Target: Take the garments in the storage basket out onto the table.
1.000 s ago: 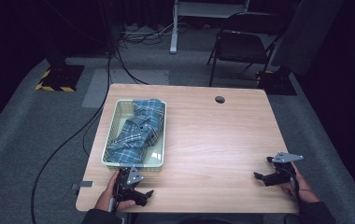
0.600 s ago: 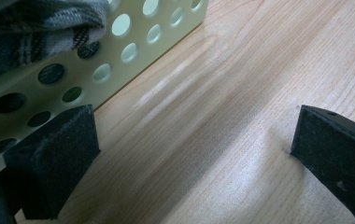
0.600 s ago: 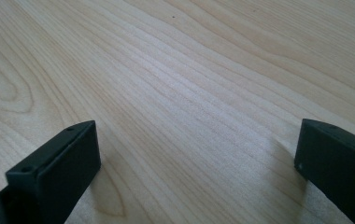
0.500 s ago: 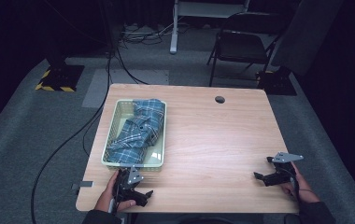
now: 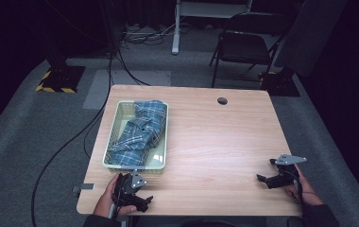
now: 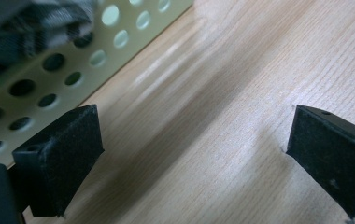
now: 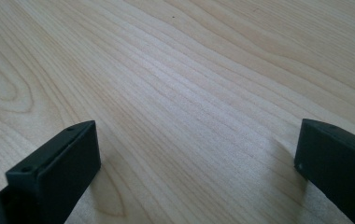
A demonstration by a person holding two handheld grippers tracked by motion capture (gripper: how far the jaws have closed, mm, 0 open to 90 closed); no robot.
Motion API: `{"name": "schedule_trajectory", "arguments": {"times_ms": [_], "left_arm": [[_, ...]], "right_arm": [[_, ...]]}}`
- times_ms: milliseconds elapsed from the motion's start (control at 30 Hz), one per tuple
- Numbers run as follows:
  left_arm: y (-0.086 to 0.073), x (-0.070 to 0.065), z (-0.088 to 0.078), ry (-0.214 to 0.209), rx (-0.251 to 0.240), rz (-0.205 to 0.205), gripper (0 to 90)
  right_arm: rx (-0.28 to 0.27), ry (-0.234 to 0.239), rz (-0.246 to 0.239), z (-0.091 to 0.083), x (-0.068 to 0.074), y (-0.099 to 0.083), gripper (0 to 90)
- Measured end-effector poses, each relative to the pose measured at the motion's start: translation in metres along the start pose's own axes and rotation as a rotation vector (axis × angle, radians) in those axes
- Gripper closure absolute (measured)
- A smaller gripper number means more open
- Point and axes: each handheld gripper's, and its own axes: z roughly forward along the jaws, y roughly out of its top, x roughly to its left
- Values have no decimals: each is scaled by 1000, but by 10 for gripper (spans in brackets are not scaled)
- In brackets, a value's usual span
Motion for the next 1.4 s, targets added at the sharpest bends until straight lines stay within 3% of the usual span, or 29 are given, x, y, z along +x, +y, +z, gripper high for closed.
{"name": "schedule_trajectory", "arguments": {"times_ms": [200,967,1400], "left_arm": [[3,-2,-6,6,-14,8,36],[15,-15,-20,-11,19,66,55],[21,-17,-31,-13,-17,82,68]], "right_arm": [[0,0,0,0,0,0,2],[0,0,0,0,0,0,2],[0,0,0,0,0,0,2]]}}
